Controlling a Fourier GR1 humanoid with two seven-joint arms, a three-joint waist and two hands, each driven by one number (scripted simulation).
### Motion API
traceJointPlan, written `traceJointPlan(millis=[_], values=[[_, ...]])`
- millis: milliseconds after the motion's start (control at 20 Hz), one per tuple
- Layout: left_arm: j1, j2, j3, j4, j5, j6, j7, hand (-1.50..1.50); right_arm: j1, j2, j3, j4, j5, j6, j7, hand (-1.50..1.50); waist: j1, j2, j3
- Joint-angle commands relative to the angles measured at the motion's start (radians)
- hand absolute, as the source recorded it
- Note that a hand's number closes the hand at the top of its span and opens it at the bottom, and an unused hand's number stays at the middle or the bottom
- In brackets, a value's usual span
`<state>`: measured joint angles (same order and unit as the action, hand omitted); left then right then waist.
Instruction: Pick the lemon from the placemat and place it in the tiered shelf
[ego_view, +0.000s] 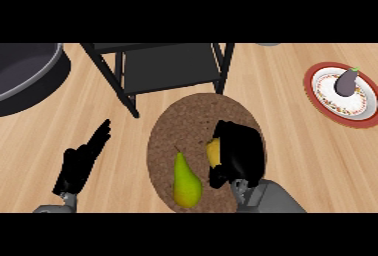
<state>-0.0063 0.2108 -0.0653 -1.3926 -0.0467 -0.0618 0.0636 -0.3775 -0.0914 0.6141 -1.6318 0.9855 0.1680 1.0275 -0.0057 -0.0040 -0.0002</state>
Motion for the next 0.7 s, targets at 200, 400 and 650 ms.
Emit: traceJointPlan(millis=[200,400,650], values=[[0.037,-0.028,-0.015,0.038,-0.037,0.022,-0.068,0.0,-0.164,0.053,-0.103,-0.256,0.11,0.099,0.137,1.5,0.001,0.0,-0.001],[-0.01,-0.004,0.011,0.027,-0.005,-0.016,-0.014,0.0,-0.241,0.074,-0.218,-0.27,0.127,0.035,0.067,1.5,0.005,0.003,0.0],[0.007,-0.027,-0.004,0.004,-0.017,-0.014,-0.012,0.0,-0.443,0.09,-0.371,-0.107,0.096,0.078,0.017,1.5,0.013,0.005,0.0]])
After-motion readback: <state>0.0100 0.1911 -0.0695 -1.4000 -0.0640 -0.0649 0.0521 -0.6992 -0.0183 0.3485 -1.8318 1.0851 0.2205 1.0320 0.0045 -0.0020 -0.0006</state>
